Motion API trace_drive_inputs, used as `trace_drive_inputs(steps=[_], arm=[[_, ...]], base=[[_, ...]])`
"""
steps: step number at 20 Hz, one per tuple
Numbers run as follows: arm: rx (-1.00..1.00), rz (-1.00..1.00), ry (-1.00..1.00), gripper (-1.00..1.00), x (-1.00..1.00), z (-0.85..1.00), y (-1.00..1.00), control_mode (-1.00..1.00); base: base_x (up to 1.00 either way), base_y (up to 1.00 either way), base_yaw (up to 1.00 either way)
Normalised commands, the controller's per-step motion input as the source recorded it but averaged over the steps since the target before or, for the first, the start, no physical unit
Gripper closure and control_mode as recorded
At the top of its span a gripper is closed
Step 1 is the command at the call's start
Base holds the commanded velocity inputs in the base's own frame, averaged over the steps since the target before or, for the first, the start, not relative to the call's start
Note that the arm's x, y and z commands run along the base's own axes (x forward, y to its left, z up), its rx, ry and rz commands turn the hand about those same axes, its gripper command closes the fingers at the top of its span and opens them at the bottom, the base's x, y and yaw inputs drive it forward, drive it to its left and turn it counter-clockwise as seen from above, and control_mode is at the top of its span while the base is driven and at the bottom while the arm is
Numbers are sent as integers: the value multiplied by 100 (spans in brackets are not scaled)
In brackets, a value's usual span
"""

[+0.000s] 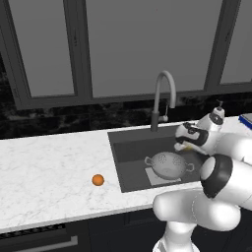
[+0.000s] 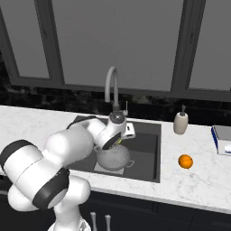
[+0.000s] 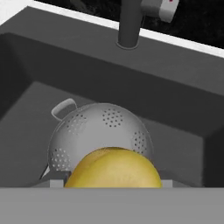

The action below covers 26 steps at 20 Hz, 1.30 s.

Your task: Put the colander in the sink, put the kiwi, orange, tangerine in the colander, and turn on the sink faucet and pour water over the colander.

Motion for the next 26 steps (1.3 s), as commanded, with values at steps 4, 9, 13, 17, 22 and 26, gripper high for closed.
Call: trace_drive_inputs(steps=[4, 9, 13, 17, 22, 26], arm=[[0, 0, 6, 100, 1, -39, 0, -100], [3, 0, 0, 100, 0, -41, 5, -100], [0, 0, -1, 100, 26, -20, 18, -100], [0, 0, -2, 100, 45, -32, 6, -100], [-3, 0, -1, -100, 43, -43, 0, -100], [-4, 0, -1, -100, 0, -9, 0, -100]], base=[[0, 0, 0], [0, 0, 0], [0, 0, 0], [0, 0, 0], [0, 0, 0], [0, 0, 0]])
